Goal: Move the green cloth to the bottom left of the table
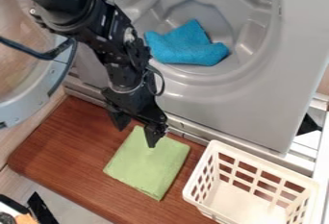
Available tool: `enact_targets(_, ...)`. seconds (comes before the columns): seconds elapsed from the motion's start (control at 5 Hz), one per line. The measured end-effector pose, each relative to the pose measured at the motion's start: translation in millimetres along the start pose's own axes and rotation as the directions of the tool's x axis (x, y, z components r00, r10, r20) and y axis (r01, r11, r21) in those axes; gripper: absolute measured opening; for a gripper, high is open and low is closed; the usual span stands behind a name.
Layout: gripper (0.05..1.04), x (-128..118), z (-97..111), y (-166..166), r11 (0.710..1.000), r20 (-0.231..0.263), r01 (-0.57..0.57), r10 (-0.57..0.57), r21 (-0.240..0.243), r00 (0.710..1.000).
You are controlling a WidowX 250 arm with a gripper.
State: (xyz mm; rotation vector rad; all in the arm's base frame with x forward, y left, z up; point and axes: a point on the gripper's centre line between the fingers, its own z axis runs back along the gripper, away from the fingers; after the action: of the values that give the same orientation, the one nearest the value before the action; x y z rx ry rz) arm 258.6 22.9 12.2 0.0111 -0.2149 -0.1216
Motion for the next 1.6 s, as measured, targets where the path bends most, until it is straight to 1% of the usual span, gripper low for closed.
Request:
enact_targets(0.2,1.0,-3.7,-5.7,-0.8,1.0,-0.024,-0.002,0.002,-0.006,1.0)
enact_targets(0.4,1.0,-12.2,-25.5,0.4,1.0,-0.083,-0.009,0.007,-0.019,0.996)
enact_targets(0.6,1.0,-12.1,-40.0,0.2,1.0,-0.078,-0.011,0.01,-0.014,0.997)
enact_targets(0.8,1.0,-8.9,-58.5,-6.6,1.0,-0.105,0.019,-0.018,0.004,0.994)
enact_targets(1.0,1.0,-6.1,-71.8,-11.7,0.999,-0.121,0.035,-0.03,0.039,0.992)
enact_targets(1.2,1.0,-6.7,-84.7,-15.0,0.999,-0.118,0.029,-0.026,0.024,0.993)
enact_targets(1.6,1.001,-7.6,-91.5,-4.4,0.999,-0.114,0.002,0.003,0.046,0.993)
